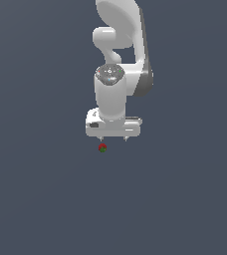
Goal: Pick up the object and move it to a goal position.
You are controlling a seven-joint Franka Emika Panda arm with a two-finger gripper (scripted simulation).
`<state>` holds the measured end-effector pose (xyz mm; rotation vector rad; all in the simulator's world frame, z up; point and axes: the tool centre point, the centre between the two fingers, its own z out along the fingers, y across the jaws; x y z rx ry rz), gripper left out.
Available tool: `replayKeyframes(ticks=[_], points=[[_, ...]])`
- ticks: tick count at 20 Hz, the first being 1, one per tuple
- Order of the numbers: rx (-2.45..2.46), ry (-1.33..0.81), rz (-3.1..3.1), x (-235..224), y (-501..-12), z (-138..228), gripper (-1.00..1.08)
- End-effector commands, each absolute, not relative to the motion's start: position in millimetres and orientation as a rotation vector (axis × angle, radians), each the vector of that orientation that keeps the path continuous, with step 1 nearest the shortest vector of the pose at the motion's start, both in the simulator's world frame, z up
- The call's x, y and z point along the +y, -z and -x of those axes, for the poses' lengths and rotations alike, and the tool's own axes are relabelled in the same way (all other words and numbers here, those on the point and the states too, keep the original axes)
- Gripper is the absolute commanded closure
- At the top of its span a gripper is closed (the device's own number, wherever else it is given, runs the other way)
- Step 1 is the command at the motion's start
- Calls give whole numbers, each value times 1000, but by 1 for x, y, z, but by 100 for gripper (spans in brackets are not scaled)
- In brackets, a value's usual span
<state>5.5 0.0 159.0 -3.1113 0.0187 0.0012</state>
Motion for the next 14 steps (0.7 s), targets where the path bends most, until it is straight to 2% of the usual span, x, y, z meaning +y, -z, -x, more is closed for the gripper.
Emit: replayKeyframes(ticks=[1, 14], points=[[19, -1, 3111, 0, -159, -5, -92], [-36, 57, 3117, 9, -176, -16, -92]])
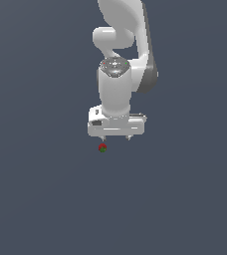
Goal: Pick up the object and move it to a goal position.
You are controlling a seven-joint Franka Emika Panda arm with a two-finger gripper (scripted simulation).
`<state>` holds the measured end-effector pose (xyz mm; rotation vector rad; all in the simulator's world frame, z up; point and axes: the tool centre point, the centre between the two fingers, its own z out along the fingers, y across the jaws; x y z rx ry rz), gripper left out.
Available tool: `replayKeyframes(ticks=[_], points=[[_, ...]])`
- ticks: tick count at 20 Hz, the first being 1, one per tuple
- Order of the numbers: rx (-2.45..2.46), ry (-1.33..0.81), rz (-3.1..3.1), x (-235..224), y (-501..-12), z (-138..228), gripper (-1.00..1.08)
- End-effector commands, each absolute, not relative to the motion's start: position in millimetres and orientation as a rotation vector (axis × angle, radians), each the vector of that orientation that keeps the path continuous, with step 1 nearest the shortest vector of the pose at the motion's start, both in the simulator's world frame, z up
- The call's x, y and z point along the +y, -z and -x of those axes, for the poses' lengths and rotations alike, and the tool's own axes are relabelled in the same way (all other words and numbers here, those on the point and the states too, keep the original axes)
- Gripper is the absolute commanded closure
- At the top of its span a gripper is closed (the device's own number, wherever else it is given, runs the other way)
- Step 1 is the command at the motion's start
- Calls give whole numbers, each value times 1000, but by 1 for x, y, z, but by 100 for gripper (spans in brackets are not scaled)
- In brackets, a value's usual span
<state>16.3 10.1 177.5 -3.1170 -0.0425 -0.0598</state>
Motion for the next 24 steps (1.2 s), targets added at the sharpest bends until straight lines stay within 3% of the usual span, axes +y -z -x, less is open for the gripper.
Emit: replayKeyframes(ticks=[1, 16, 24], points=[[-26, 56, 3117, 8, -174, -15, -92], [445, 7, 3103, -45, -88, 19, -92], [524, -1, 3097, -55, -74, 27, -92]])
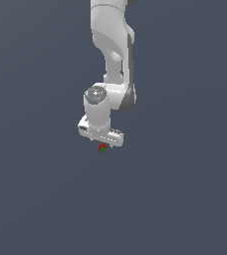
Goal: Pick up the object and move it to a goal position.
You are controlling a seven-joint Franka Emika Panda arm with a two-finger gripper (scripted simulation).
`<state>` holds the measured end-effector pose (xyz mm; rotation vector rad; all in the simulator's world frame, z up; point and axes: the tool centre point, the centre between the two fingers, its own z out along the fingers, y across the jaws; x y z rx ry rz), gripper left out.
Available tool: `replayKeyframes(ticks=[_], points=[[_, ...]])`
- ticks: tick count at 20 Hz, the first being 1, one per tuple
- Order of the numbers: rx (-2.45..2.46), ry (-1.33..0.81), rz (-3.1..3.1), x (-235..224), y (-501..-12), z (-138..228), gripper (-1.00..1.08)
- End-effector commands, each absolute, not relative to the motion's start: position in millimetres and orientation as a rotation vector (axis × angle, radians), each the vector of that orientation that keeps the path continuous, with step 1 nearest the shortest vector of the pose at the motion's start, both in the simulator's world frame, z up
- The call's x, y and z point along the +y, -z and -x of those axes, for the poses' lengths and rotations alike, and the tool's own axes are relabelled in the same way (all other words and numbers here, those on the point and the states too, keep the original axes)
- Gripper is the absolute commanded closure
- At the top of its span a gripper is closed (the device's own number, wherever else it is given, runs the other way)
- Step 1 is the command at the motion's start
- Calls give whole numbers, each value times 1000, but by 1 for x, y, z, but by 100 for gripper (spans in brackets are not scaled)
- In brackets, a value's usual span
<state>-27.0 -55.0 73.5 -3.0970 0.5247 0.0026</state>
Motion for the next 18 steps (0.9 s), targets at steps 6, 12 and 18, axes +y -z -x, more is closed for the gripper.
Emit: replayKeyframes(ticks=[6, 12, 18], points=[[527, -1, 3097, -55, -62, 27, -92], [533, 0, 3096, -55, -33, 28, -92], [535, 0, 3096, -56, -23, 28, -92]])
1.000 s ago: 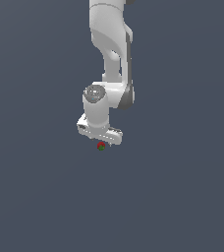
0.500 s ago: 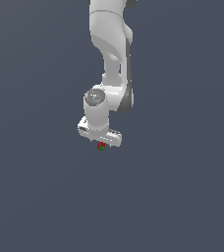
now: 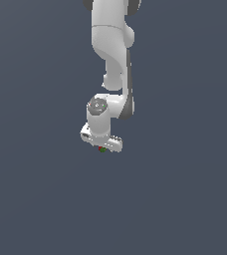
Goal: Pick up the object and move it to a goal position.
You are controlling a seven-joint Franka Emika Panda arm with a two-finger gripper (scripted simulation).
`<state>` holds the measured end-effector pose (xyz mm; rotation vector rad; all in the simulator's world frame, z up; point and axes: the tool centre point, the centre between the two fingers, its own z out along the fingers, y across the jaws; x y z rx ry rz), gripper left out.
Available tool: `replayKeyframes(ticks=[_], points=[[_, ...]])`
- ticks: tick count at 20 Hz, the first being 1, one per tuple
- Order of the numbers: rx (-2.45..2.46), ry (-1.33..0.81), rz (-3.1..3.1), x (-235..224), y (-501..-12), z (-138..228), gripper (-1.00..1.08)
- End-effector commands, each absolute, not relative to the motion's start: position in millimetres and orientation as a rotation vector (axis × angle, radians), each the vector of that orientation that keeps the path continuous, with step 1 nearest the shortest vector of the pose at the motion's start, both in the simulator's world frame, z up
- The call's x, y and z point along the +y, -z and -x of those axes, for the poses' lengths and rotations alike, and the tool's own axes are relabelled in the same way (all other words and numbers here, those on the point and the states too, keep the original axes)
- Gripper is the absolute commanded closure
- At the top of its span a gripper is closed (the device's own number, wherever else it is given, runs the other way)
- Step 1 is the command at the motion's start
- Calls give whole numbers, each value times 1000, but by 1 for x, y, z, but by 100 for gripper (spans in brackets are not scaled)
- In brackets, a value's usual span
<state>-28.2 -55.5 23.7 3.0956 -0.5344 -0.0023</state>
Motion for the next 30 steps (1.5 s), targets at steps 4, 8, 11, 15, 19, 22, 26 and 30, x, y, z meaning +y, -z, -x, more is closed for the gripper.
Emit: replayKeyframes(ticks=[4, 8, 11, 15, 19, 22, 26, 30], points=[[-535, 0, -3096, -56, -23, 28, 108], [-535, 0, -3096, -56, -23, 28, 108], [-534, 0, -3096, -55, -23, 27, 108], [-534, 0, -3096, -56, -28, 26, 108], [-534, 0, -3096, -57, -44, 23, 108], [-535, 0, -3096, -59, -62, 19, 108], [-535, 0, -3096, -63, -93, 12, 108], [-536, 0, -3095, -67, -133, 4, 108]])
